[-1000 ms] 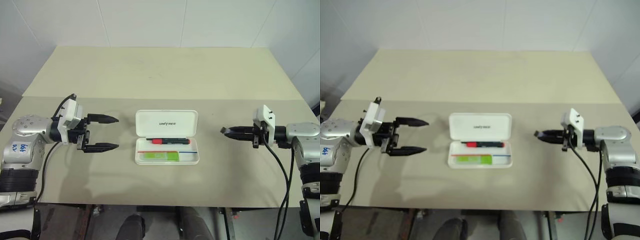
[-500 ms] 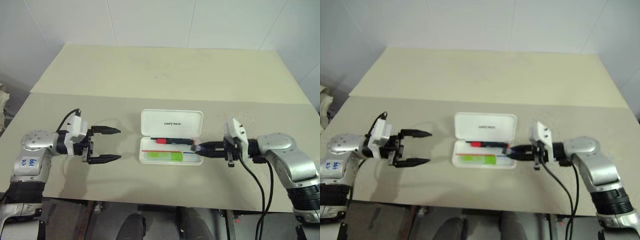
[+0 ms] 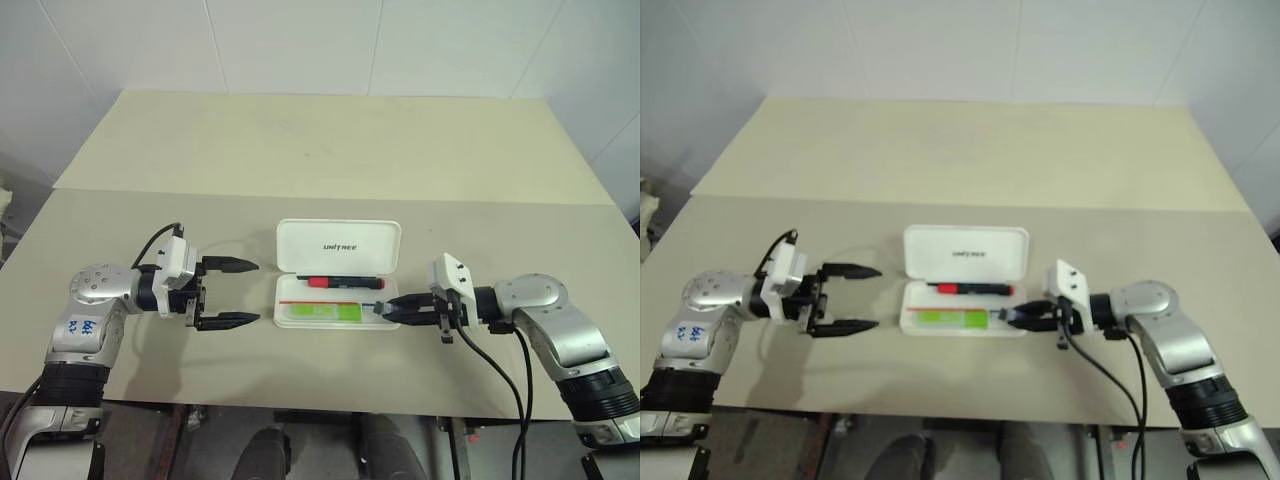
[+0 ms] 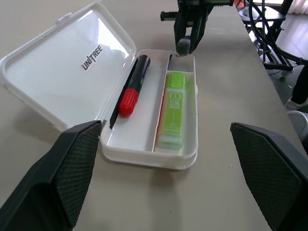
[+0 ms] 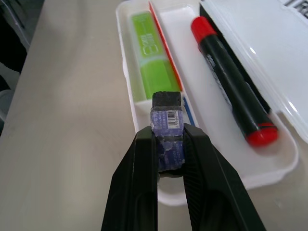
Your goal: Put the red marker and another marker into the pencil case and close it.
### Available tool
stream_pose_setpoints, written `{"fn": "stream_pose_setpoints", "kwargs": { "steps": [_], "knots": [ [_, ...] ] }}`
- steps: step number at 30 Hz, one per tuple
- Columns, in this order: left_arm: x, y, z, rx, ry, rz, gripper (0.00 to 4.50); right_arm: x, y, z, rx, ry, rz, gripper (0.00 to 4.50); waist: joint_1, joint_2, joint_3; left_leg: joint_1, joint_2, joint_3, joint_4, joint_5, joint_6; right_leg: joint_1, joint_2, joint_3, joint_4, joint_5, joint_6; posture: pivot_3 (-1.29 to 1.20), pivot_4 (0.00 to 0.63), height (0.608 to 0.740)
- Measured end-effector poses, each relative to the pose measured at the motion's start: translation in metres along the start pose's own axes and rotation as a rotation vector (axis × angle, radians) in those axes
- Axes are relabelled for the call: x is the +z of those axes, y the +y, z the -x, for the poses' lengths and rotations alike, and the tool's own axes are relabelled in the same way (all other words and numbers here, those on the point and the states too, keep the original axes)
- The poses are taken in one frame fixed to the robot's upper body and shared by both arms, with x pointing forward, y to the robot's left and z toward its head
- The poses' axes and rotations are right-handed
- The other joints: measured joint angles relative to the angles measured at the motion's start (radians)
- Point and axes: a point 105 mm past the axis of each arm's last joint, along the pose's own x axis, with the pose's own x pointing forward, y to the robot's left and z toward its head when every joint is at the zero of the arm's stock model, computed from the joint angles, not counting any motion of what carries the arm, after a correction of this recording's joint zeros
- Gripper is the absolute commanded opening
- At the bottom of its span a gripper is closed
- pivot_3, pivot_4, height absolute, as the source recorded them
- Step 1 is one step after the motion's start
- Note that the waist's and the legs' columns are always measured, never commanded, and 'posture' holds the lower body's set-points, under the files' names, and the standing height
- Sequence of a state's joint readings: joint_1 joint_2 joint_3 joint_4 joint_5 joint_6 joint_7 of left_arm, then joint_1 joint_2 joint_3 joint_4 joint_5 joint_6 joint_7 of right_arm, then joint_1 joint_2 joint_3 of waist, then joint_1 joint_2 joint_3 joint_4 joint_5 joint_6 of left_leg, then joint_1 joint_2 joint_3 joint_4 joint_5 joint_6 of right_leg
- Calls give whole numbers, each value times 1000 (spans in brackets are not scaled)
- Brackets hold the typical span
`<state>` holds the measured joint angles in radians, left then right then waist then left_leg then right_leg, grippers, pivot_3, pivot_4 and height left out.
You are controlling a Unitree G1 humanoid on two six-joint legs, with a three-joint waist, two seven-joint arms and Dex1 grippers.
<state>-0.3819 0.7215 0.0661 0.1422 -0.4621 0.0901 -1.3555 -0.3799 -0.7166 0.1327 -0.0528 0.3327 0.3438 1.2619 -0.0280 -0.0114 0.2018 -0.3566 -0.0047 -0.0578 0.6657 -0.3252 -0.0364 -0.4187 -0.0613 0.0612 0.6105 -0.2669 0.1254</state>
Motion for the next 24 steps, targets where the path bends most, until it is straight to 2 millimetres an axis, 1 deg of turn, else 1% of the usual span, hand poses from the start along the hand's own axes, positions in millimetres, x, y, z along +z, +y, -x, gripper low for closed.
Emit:
{"fn": "stream_pose_setpoints", "kwargs": {
  "steps": [7,15,16,19,23,24],
  "knots": [
    [2,0,-1,5,0,-12,4500,-6,0,-12,31,11,7,369,0,0,0,0,0,0,0,0,0,0,0,0,0,0,0,0,150,740],
    [1,-2,-2,9,2,-9,4500,-10,-6,-11,21,34,47,369,0,0,0,0,0,0,0,0,0,0,0,0,0,0,0,0,150,740],
    [1,-2,-2,11,2,-9,4500,-10,-6,-11,22,35,49,1081,0,0,0,0,0,0,0,0,0,0,0,0,0,0,0,0,150,740],
    [1,-2,-2,11,2,-11,4500,-5,-7,-10,36,27,81,1881,0,0,0,0,0,0,0,0,0,0,0,0,0,0,0,0,150,740],
    [1,-2,-2,12,1,-13,4500,-3,-13,-9,22,40,89,3421,-1,0,0,1,0,0,0,0,0,0,0,0,1,0,0,0,150,740],
    [1,-2,-2,12,1,-13,4500,-2,-14,-8,22,40,94,3727,-1,0,0,0,0,0,0,0,0,0,0,0,1,0,0,0,150,740]
  ]
}}
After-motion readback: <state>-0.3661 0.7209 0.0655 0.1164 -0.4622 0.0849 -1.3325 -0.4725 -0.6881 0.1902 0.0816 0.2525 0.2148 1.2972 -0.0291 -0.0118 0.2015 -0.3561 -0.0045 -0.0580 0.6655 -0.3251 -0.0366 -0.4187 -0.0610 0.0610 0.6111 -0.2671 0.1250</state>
